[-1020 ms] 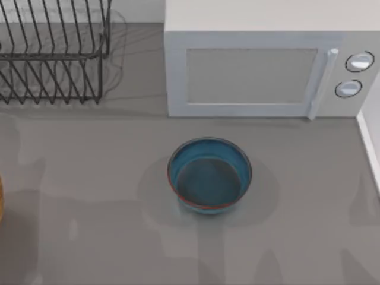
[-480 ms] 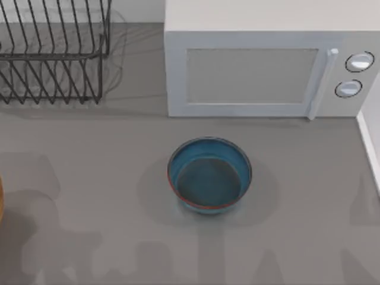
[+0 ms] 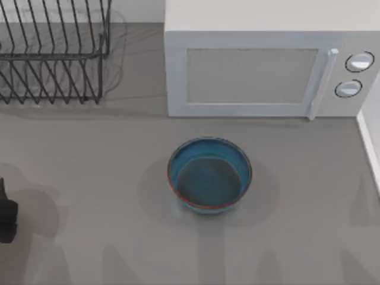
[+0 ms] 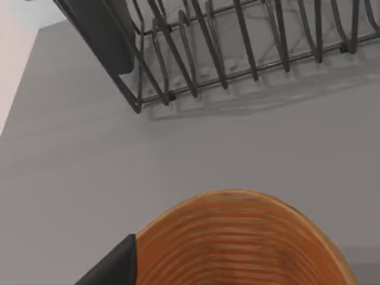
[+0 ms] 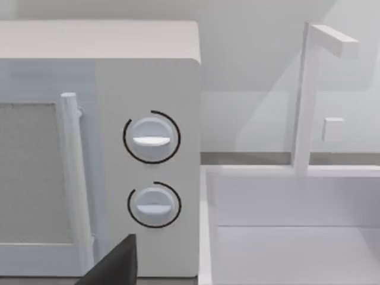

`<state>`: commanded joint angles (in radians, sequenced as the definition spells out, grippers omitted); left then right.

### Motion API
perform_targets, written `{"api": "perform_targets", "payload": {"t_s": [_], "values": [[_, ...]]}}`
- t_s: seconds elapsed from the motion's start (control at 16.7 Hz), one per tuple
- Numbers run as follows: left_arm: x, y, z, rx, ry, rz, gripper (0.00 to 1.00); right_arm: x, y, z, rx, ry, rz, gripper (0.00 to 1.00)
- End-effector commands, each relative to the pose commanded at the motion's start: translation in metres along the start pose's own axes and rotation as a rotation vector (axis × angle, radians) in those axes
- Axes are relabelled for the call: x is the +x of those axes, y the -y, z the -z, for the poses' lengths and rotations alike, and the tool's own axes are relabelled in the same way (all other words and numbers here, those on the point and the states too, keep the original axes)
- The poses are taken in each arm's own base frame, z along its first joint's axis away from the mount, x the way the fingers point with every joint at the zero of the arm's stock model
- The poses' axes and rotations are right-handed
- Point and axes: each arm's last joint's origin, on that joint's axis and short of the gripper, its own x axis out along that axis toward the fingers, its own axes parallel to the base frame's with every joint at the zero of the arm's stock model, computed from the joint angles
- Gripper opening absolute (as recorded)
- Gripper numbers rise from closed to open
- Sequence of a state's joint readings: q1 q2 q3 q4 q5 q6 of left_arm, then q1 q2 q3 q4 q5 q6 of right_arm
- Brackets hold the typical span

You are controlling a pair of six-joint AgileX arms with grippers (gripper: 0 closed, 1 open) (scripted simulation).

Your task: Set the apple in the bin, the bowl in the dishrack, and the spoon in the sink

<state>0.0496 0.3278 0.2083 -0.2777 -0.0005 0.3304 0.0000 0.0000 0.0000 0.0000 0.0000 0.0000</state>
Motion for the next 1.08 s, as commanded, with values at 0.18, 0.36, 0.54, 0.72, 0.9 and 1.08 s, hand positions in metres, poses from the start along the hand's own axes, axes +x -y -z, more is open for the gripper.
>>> {"api": "perform_targets", "payload": {"t_s": [0.18,0.36,0.54,0.72,0.9,1.08], "values": [[-0.004,0.008,0.011,-0.194,0.231,-0.025,1.00,0.000,0.000,0.000,0.000,0.000,0.000,1.00],[-0.004,0.011,0.017,-0.298,0.374,-0.019,1.00,0.000,0.000,0.000,0.000,0.000,0.000,1.00],[-0.004,0.012,0.017,-0.317,0.402,-0.017,1.00,0.000,0.000,0.000,0.000,0.000,0.000,1.00],[-0.005,0.011,0.017,-0.317,0.399,-0.020,1.00,0.000,0.000,0.000,0.000,0.000,0.000,1.00],[-0.006,0.011,0.013,-0.328,0.372,-0.007,1.00,0.000,0.000,0.000,0.000,0.000,0.000,1.00],[-0.012,0.011,-0.006,-0.365,0.265,0.055,1.00,0.000,0.000,0.000,0.000,0.000,0.000,1.00]]}}
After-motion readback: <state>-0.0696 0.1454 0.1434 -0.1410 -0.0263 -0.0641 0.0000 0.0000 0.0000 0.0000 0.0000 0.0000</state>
